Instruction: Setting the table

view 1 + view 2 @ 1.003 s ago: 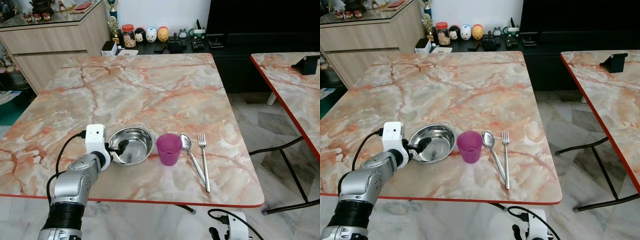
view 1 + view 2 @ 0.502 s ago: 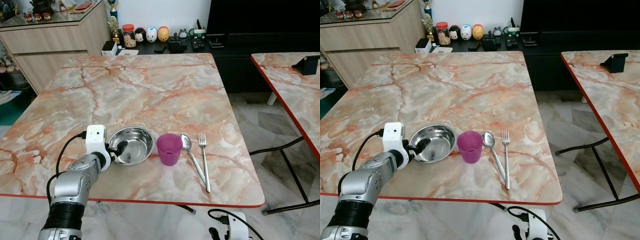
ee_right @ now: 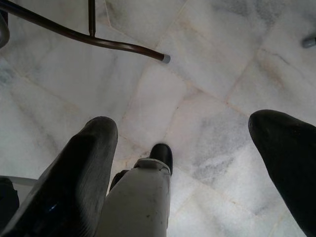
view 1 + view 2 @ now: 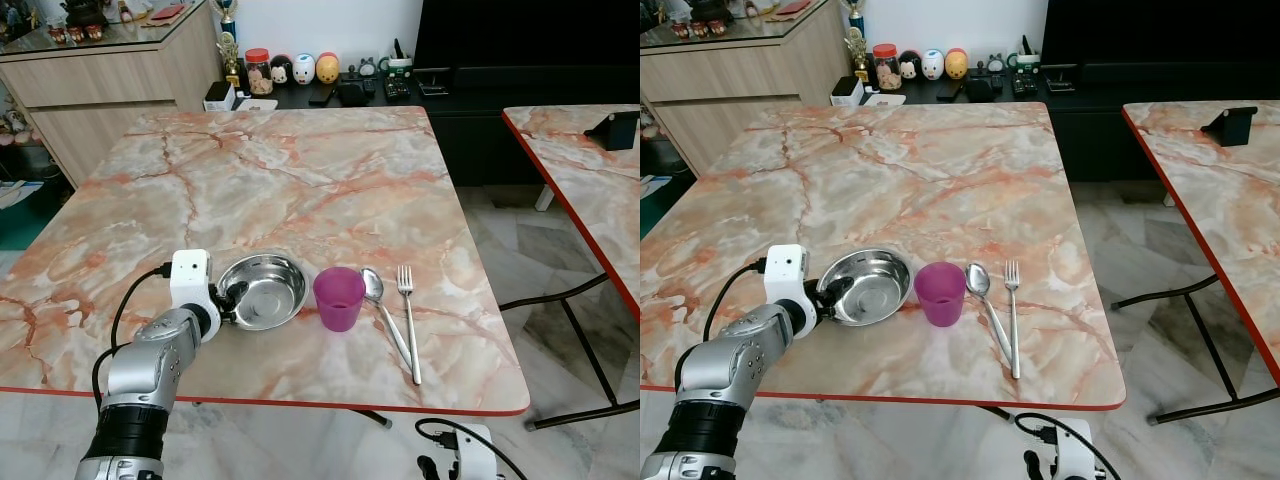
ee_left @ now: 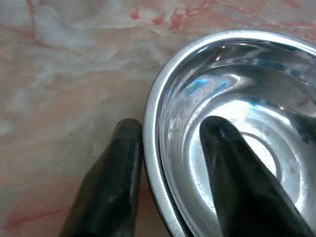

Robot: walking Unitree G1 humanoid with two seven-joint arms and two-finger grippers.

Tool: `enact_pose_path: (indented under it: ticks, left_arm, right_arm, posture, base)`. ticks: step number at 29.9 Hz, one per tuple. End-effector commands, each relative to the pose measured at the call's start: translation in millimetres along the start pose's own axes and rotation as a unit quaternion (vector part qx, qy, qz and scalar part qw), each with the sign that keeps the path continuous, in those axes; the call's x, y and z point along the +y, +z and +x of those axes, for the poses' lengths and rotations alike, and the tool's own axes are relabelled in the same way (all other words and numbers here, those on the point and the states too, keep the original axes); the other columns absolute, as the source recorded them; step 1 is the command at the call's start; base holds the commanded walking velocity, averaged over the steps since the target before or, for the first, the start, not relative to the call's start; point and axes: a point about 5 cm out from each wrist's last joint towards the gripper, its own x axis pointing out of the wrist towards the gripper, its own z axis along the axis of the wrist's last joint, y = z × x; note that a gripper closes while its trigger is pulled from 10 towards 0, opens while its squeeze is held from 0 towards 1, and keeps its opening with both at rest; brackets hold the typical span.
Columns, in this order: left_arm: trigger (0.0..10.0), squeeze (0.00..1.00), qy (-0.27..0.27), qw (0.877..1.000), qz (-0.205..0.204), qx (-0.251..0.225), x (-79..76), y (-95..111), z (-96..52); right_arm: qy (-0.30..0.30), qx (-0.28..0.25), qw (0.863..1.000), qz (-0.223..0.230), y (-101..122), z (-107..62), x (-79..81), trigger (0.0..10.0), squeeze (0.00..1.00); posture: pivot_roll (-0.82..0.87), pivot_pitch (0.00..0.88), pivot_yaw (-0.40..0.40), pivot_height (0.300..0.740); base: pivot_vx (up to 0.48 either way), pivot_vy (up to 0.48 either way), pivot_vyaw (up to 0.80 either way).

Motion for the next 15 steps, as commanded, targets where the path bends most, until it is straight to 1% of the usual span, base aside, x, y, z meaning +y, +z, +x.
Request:
enact_pose_path:
  ticks: [1, 9, 15]
  left_arm:
    - [0.0, 0.00, 0.003, 1.000, 0.005, -0.002, 1.5, 2.0, -2.3]
    - [0.0, 0.00, 0.016, 1.000, -0.001, -0.006, 1.3, 0.4, -3.8]
    - [0.0, 0.00, 0.030, 0.999, -0.009, -0.009, 4.8, -1.1, -7.5]
  right_arm:
    - [0.002, 0.001, 1.000, 0.001, 0.6, 0.4, 2.0, 10.0, 0.00]
    - [0.002, 0.002, 1.000, -0.001, 0.7, 0.4, 1.6, 10.0, 0.00]
    - [0.002, 0.002, 1.000, -0.002, 1.1, 0.5, 1.3, 10.0, 0.00]
  posture:
    - [-0.05, 0.000, 0.051, 0.720]
    - [-0.04, 0.000, 0.046, 0.720]
    - [-0.04, 0.000, 0.044, 0.720]
  base:
    - [0.000, 0.000, 0.00]
    - [0.000, 0.000, 0.00]
    - [0.000, 0.000, 0.00]
